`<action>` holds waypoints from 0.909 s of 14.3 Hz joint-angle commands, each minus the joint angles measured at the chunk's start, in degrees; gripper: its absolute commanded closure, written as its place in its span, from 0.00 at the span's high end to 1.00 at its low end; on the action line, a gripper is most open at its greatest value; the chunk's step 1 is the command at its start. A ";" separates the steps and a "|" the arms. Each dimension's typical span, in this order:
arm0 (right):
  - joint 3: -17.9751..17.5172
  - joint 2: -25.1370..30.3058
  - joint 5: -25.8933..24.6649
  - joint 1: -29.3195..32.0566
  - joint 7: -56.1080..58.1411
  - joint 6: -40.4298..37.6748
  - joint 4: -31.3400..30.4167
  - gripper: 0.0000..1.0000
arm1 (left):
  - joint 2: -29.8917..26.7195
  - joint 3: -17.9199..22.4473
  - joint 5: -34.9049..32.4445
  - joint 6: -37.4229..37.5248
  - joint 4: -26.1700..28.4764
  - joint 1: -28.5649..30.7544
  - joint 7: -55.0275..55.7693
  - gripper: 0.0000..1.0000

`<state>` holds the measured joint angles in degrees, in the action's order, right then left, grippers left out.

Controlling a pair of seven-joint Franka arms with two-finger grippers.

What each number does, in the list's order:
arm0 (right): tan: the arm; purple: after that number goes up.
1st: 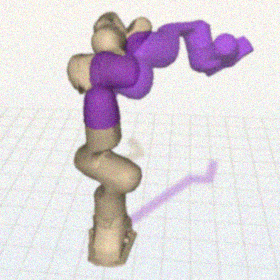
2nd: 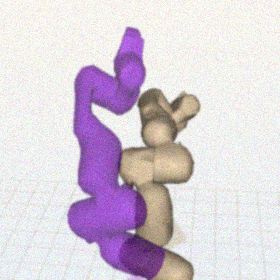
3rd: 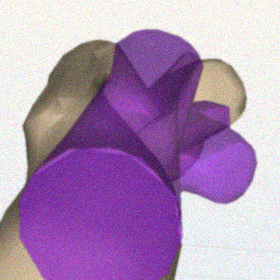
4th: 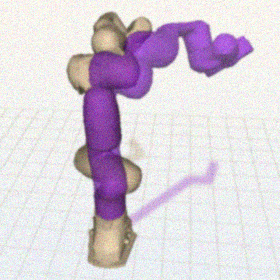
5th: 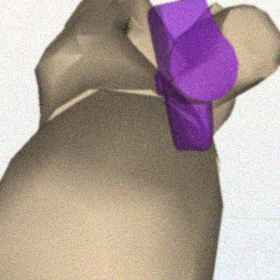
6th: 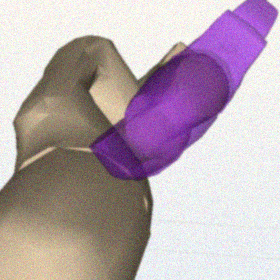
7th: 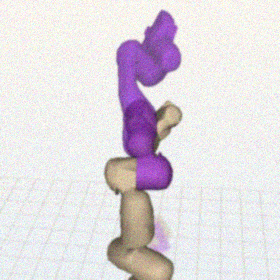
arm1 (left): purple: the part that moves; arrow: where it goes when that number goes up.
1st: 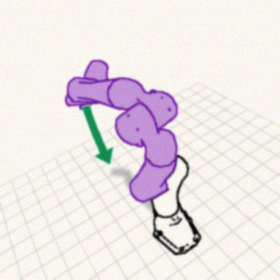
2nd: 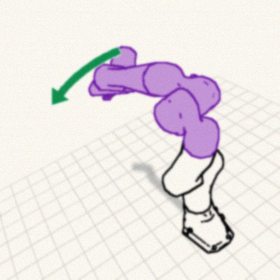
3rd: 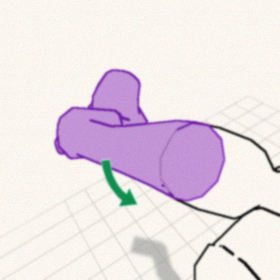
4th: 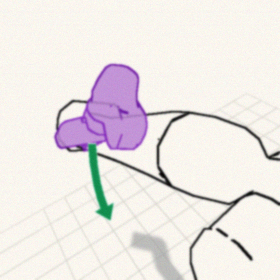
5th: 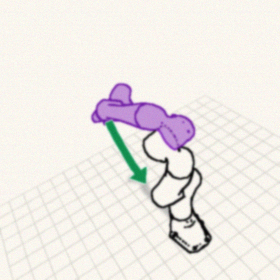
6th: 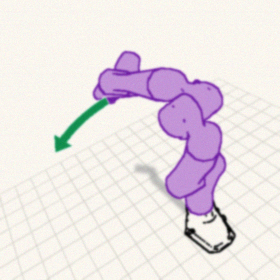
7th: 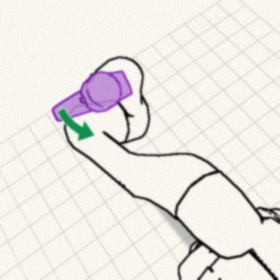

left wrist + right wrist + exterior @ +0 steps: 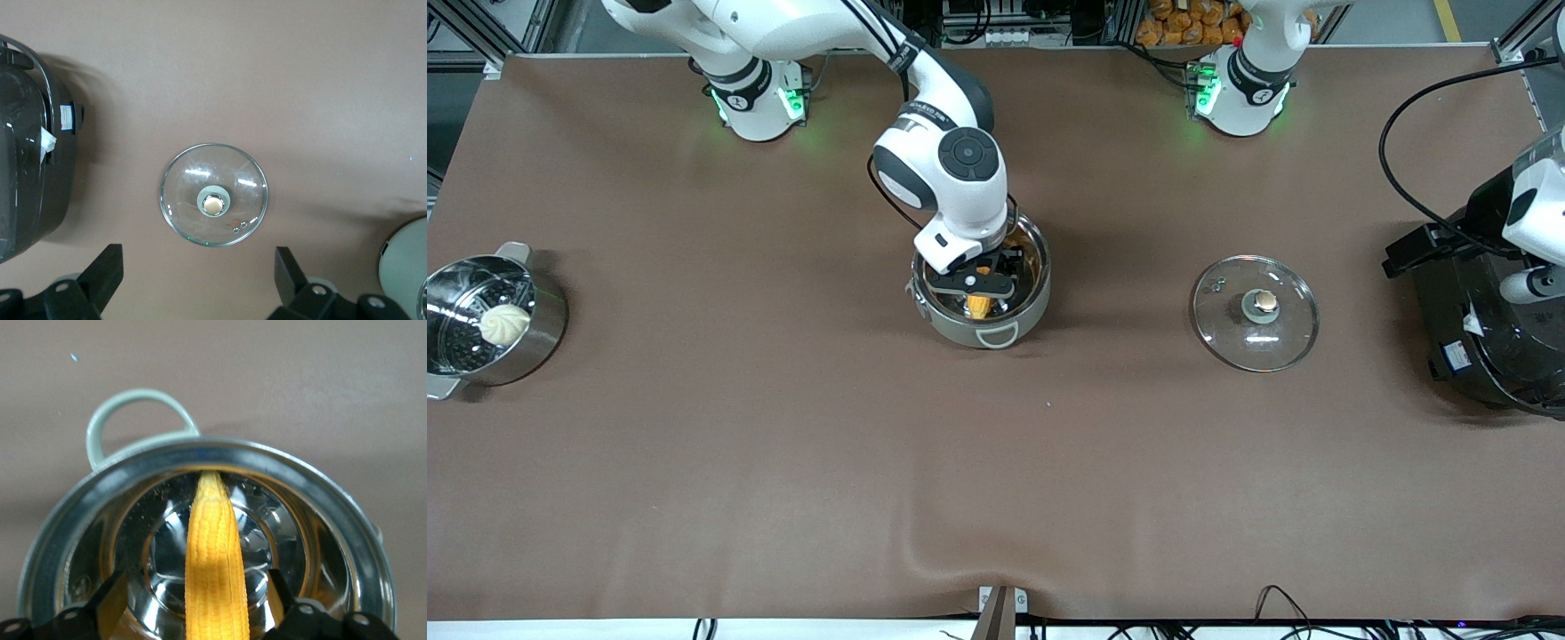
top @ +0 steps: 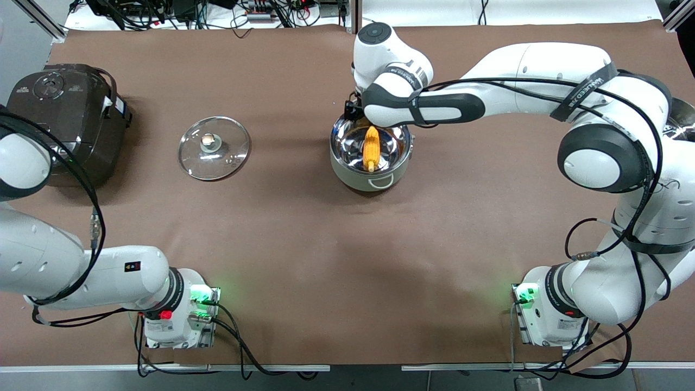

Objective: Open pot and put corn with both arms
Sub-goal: 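Open the right gripper and withdraw it from the pot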

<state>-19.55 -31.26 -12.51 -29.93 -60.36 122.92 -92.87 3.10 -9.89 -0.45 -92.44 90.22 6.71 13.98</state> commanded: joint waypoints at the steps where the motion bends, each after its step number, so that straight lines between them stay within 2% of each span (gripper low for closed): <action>1: 2.75 4.00 0.38 -0.13 -0.38 -0.92 0.32 1.00 | -1.96 0.57 1.33 1.56 -1.01 -0.64 -2.21 1.00; 4: 4.95 9.18 5.46 2.14 1.63 -2.50 0.49 1.00 | -2.13 4.60 1.07 2.52 -1.19 -6.16 -2.21 1.00; 6: 5.30 12.26 9.68 5.65 9.25 -8.19 2.41 1.00 | -2.05 7.68 0.98 3.58 -1.19 -8.73 -2.29 1.00; 7: 6.26 13.50 10.40 6.63 13.47 -12.40 3.82 1.00 | -2.22 7.78 1.33 3.58 -1.19 -8.65 -2.29 1.00; 10: 12.23 17.01 10.49 7.07 21.31 -21.38 6.81 1.00 | -2.22 7.69 0.81 3.67 -1.28 -8.82 -2.38 1.00; 13: 14.36 21.32 10.84 12.41 30.61 -25.53 7.00 1.00 | -2.05 7.78 1.33 3.67 -2.15 -7.86 -2.91 1.00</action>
<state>-5.66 -13.07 -3.11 -21.07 -35.41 99.46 -85.23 1.62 -2.69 -0.40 -89.87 89.11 -1.51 13.24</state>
